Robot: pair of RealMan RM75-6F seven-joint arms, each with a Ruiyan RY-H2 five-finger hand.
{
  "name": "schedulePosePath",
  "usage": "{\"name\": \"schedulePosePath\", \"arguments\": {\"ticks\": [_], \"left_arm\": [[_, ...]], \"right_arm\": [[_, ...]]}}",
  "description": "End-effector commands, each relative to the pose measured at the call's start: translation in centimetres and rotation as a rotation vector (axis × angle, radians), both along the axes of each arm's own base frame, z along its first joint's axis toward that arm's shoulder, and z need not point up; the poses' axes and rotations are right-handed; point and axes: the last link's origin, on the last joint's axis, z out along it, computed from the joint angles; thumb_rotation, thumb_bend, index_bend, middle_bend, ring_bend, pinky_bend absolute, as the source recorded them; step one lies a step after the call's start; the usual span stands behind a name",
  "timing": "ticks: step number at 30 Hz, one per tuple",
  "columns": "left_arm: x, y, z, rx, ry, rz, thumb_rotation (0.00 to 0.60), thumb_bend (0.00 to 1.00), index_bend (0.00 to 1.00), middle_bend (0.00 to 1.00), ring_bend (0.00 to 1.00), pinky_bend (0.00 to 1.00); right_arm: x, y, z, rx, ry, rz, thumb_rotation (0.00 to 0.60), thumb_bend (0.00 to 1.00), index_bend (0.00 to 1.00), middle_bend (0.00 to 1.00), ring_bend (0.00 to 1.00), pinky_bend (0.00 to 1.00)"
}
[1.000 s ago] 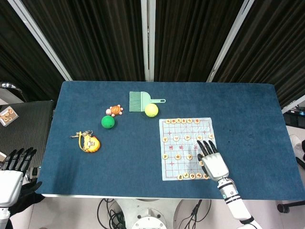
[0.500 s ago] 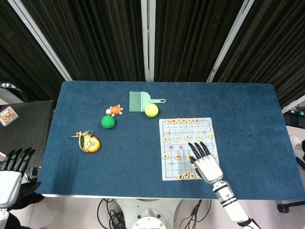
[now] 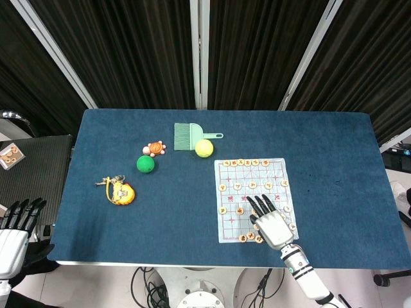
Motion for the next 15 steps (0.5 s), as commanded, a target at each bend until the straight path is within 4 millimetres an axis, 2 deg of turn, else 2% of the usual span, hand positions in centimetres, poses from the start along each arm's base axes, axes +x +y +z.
{"name": "schedulePosePath", "arguments": {"ticks": [1, 11, 15], "left_arm": [[0.0, 0.0, 0.0, 0.000, 0.000, -0.001, 0.600, 0.13, 0.07, 0.05, 0.00, 0.00], [0.3, 0.1, 0.0, 0.001, 0.005, -0.008, 0.600, 0.13, 0.07, 0.05, 0.00, 0.00], [0.4, 0.1, 0.1, 0.002, 0.007, -0.006, 0.600, 0.13, 0.07, 0.05, 0.00, 0.00]], "right_arm": [[-0.1, 0.0, 0.1, 0.002, 0.004, -0.002, 0.600, 0.22, 0.47, 0.00, 0.00, 0.00], [0.0, 0.1, 1.0, 0.001, -0.025, 0.005, 0.600, 0.20, 0.38, 0.00, 0.00, 0.00], [0.7, 0.0, 3.6, -0.086, -0.098, 0.038, 0.600, 0.20, 0.37, 0.00, 0.00, 0.00]]}}
